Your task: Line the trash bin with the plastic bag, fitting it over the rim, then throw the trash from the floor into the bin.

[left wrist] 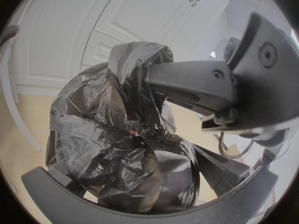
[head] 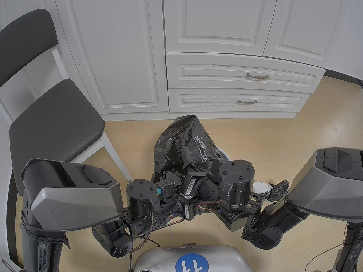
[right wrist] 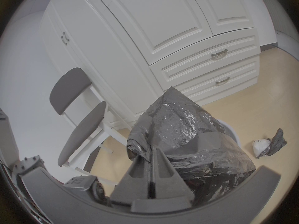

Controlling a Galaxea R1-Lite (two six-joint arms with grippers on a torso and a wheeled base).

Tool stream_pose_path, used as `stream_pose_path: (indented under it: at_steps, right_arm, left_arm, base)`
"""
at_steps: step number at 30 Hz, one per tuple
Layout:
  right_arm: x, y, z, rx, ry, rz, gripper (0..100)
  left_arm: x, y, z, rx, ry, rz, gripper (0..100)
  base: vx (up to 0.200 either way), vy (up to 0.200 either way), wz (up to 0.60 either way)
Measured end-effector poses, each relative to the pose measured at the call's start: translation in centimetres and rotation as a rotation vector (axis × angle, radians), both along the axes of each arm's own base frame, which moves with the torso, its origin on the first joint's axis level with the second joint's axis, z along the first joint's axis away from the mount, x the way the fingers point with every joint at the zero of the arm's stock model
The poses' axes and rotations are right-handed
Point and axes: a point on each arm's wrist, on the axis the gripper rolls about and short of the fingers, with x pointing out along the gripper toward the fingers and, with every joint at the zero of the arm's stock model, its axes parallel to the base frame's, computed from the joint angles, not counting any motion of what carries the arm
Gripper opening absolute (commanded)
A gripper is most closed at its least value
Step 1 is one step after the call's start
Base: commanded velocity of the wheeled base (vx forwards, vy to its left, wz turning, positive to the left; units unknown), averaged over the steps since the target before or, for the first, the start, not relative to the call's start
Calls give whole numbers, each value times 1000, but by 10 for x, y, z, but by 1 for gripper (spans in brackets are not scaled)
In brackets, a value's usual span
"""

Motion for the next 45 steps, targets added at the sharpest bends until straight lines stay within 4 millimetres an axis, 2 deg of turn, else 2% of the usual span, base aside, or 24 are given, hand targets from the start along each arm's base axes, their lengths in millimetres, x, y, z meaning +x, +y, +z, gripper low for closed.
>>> stream_pose_path:
  at_steps: [10, 17, 23, 30, 37, 45]
  right_arm:
    - [1, 0, 11, -18, 27, -41, 0]
    - [6, -5, 24, -61, 145, -119, 0]
    - [17, -16, 50, -48, 229, -209, 0]
    - [21, -28, 84, 24, 208, -254, 0]
    - [12, -26, 87, -2, 256, -243, 0]
    - [5, -16, 86, -2, 305, -222, 0]
  left_arm:
    - [0, -4, 1, -8, -4, -1, 100]
    - [3, -1, 2, -9, -10, 13, 100]
    - [10, 7, 8, -19, -24, 41, 100]
    - [20, 17, 20, -49, -54, 76, 100]
    - [20, 13, 28, -68, -74, 73, 100]
    - [13, -4, 34, -81, -107, 111, 100]
  base:
    - [0, 0, 0]
    - [0, 0, 0]
    - [0, 0, 0]
    - [0, 0, 0]
    - [0, 0, 0]
    - [0, 0, 0]
